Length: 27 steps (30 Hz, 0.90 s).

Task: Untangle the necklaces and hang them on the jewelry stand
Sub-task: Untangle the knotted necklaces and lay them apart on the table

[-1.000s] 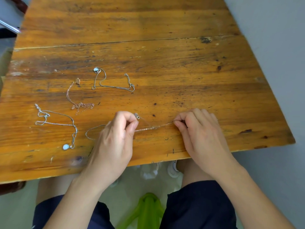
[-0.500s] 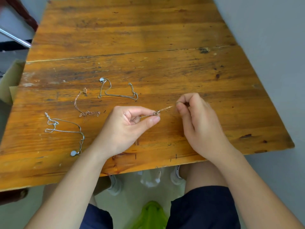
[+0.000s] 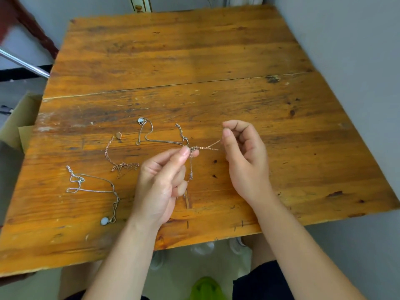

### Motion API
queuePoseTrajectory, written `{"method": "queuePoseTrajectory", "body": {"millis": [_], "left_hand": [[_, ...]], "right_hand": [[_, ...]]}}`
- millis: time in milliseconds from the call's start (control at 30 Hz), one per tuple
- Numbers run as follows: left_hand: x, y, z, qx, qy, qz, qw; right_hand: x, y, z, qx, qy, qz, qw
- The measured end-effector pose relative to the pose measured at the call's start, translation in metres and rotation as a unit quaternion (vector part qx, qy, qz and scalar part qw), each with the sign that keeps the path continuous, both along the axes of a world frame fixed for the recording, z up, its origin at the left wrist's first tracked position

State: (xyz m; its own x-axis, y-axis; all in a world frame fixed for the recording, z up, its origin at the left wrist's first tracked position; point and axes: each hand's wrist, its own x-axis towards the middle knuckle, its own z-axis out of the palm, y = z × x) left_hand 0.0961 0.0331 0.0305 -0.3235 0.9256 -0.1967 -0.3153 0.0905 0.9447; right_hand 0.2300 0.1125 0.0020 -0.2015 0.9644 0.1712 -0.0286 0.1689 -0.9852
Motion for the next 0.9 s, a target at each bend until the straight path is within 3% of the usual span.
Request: {"method": "queuePoseTrajectory", "body": {"millis": [333,467,600,800,900], "left_hand": [[-0.005,0.002,-0.007,0.003,-0.07,0.04,0.997],[-0.004,0.003,-0.005,-0.014,-0.063,0.046,0.997],[0.001,0.004,-0.001,-0.02,-0.038,0.05,0.998],[0.002,0.004,0.002,-0.024,-0.021,0.047,0.998],[-0.002,0.004,0.002,-0.036,-0.026,0.037,0.998]], "right_hand": [[-0.001,-0.008,0.003,0.051,0.002,-0.022,0.998],[-0.001,-0.011,0.002,0.166,-0.086,-0.023,0.982],[0.0,-0.012,-0.002,0.221,-0.112,-0.011,0.969],[-0.002,-0.01,-0.006,0.2,-0.199,0.042,0.958],[0.001,-0.01,-0.003,0.115,-0.137,0.097,0.979]]}}
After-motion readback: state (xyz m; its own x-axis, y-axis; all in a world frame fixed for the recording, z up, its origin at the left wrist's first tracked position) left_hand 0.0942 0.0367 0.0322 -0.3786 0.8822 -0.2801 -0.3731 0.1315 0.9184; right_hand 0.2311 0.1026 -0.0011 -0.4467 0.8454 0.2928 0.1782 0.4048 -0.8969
